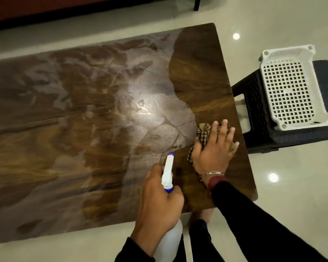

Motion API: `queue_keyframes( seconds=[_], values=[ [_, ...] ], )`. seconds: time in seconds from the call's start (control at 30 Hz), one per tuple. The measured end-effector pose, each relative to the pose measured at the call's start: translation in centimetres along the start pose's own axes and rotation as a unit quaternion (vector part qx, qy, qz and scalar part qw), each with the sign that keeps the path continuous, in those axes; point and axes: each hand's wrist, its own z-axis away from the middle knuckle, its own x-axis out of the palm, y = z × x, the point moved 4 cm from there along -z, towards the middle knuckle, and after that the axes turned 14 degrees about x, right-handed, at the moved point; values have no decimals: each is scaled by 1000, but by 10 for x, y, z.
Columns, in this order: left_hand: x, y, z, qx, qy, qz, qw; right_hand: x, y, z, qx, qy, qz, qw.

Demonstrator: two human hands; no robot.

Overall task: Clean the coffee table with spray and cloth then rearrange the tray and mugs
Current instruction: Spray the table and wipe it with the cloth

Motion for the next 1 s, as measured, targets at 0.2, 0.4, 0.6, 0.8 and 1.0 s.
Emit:
queue_keyframes(
  seconds=[0.2, 0.4, 0.6, 0.8, 1.0],
  values=[
    [-17, 15, -28, 26, 10, -15, 999, 39, -64, 71, -184, -28, 54, 981],
    [-28, 24, -42, 24, 10, -19, 999, 6, -31, -14, -49, -27, 27, 998],
    [-29, 33, -64, 18, 7, -17, 1000, 23, -88, 0, -91, 14, 32, 995],
    [-25, 53, -94, 12, 22, -21, 999, 28, -88, 1, -219, -18, 56, 974],
    [-35, 56, -118, 0, 58, -4, 998, -10, -115, -112, -33, 2, -7, 999]
  ],
)
